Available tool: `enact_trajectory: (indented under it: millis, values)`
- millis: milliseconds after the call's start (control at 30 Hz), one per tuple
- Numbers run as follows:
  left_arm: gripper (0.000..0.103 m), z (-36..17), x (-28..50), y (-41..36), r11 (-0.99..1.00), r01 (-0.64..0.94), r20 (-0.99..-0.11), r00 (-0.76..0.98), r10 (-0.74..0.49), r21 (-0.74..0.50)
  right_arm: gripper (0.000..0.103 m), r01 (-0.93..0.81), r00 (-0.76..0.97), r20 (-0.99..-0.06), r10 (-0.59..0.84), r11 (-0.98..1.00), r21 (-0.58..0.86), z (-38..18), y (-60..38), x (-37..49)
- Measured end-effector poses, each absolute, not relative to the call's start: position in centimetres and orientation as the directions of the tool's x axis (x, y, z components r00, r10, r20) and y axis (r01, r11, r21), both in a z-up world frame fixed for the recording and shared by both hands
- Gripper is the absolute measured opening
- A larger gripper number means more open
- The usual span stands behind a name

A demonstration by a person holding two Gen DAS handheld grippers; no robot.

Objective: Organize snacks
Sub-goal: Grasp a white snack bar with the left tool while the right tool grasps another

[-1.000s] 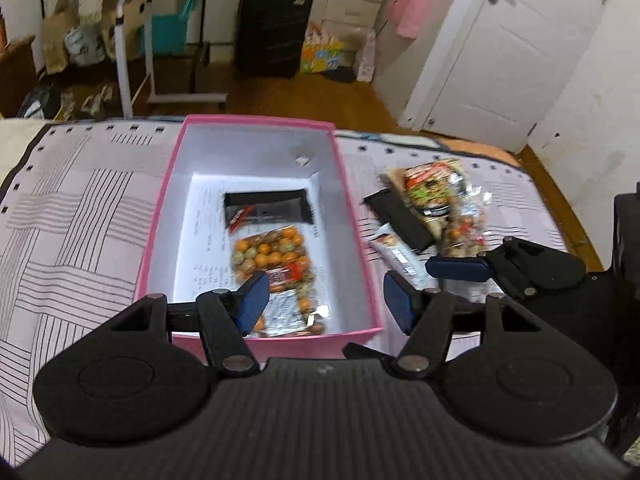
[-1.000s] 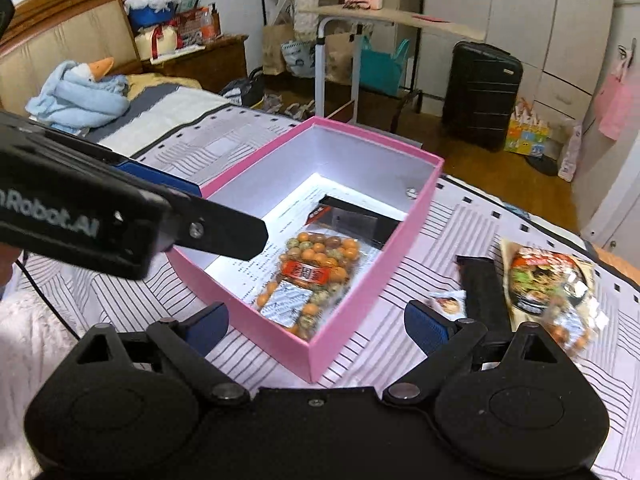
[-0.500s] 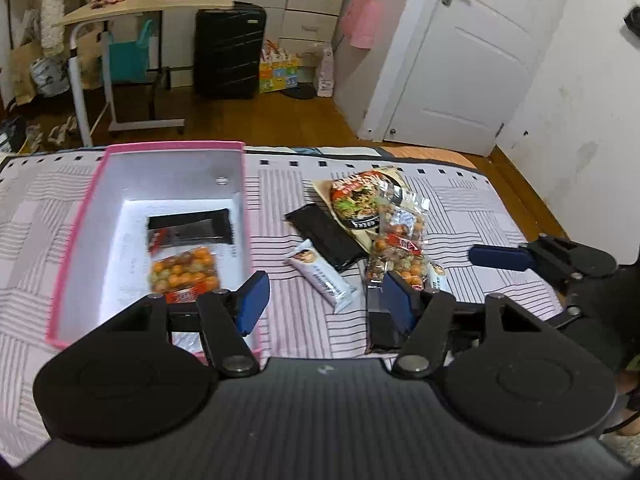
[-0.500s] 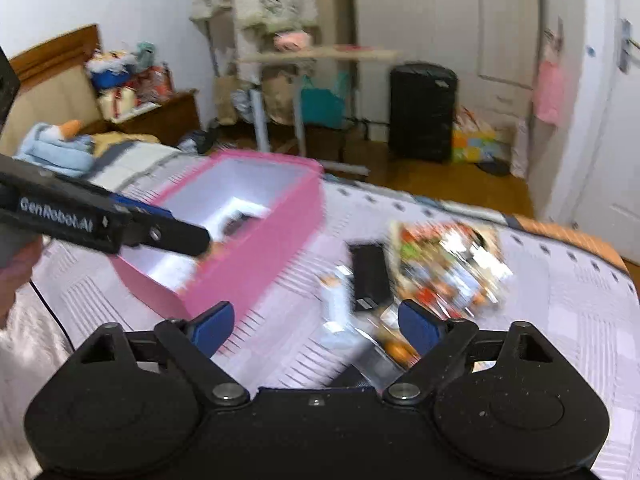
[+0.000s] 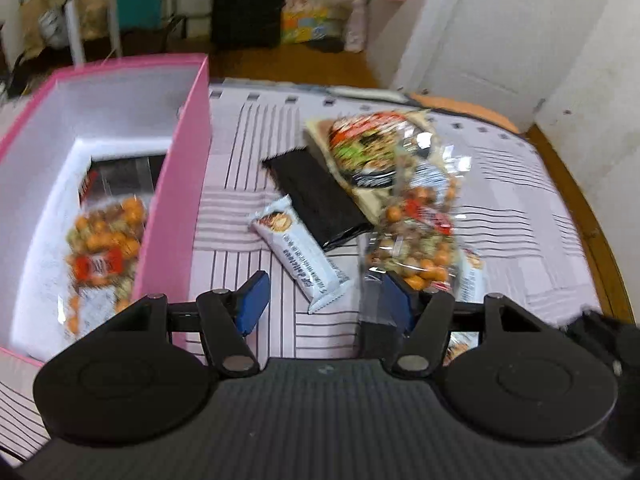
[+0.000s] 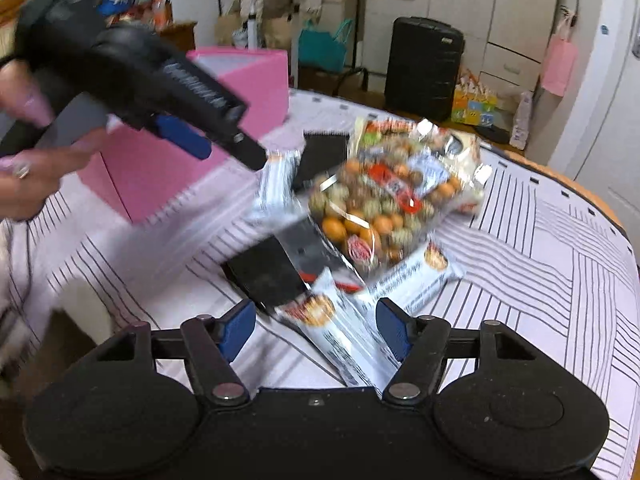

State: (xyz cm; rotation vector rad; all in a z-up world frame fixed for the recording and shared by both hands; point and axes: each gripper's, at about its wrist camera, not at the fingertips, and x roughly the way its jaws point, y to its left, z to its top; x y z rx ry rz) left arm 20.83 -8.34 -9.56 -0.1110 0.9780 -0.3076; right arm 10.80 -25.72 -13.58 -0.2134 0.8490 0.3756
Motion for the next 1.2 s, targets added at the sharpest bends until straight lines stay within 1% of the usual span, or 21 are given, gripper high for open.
enact_trajectory:
  millis: [100,167,267,367,433,467,500,667,700,767,833,900,933,1033,1100,1200]
  values:
    - [0.061,-11.9,22.4,-8.9,0.969,0.13,-0.82,0.516,-0.247,-0.21,0.061,-0.425,0.605,-0.769,0.206,0.901,-0.093,-15.3,-26.1,10.8]
    - [0.06,-13.3,22.9,-9.3,0.978,0.095,-0.823,0.529,-0.208,-0.186,0.061,-0.428,0.606,-0.772,0.19,0.896,-0.115,-16.0,-26.2,10.9]
    - [0.06,-14.6,23.5,-9.3,0.979,0.065,-0.806,0.559,-0.197,-0.194,0.06,-0.424,0.616,-0.766,0.184,0.897,-0.126,-16.8,-26.5,10.8]
    - [0.06,-15.5,24.4,-9.2,0.972,0.033,-0.787,0.58,-0.21,-0.234,0.06,-0.408,0.632,-0.75,0.197,0.907,-0.106,-17.0,-26.8,10.7]
    - [0.06,-16.3,25.2,-9.4,0.969,0.014,-0.797,0.567,-0.209,-0.245,0.056,-0.387,0.644,-0.74,0.194,0.917,-0.096,-17.0,-27.0,10.5]
    - [0.06,-16.6,25.4,-9.6,0.971,0.003,-0.802,0.564,-0.198,-0.238,0.05,-0.37,0.65,-0.737,0.184,0.924,-0.096,-16.9,-27.0,10.4]
    - [0.06,-16.9,25.5,-9.8,0.974,-0.002,-0.803,0.567,-0.185,-0.226,0.048,-0.353,0.65,-0.74,0.174,0.931,-0.092,-16.9,-27.1,10.3]
    - [0.06,-17.3,25.0,-10.5,0.983,0.01,-0.79,0.594,-0.152,-0.181,0.046,-0.228,0.632,-0.767,0.109,0.972,-0.05,-16.6,-27.2,10.3]
    - [0.059,-17.4,24.9,-10.5,0.984,0.01,-0.79,0.594,-0.148,-0.177,0.046,-0.185,0.622,-0.778,0.09,0.982,-0.034,-16.5,-27.3,10.4]
    - [0.051,-17.2,24.8,-10.4,0.985,0.004,-0.792,0.594,-0.139,-0.17,0.046,-0.086,0.599,-0.795,0.093,0.995,0.052,-16.2,-27.9,10.7]
    - [0.036,-17.0,24.7,-10.1,0.986,0.005,-0.794,0.593,-0.137,-0.166,0.046,-0.003,0.582,-0.805,0.12,0.989,0.146,-16.1,-28.8,10.8]
    - [0.032,-16.9,24.5,-9.7,0.984,0.004,-0.793,0.591,-0.146,-0.178,0.047,0.043,0.574,-0.807,0.14,0.979,0.201,-16.2,-29.1,10.8]
    - [0.031,-16.9,24.4,-9.4,0.982,0.003,-0.793,0.589,-0.155,-0.189,0.047,0.05,0.571,-0.809,0.138,0.978,0.202,-16.3,-29.0,10.8]
    - [0.031,-17.0,24.2,-8.8,0.977,0.01,-0.791,0.585,-0.178,-0.212,0.05,0.028,0.568,-0.814,0.12,0.986,0.165,-16.6,-28.3,10.7]
    - [0.035,-17.2,24.2,-8.6,0.976,0.005,-0.792,0.584,-0.178,-0.216,0.052,-0.006,0.576,-0.811,0.099,0.993,0.118,-16.6,-27.6,10.3]
    - [0.034,-17.3,24.2,-8.7,0.977,0.003,-0.793,0.584,-0.175,-0.214,0.05,-0.044,0.595,-0.8,0.08,0.997,0.067,-16.7,-27.0,9.3]
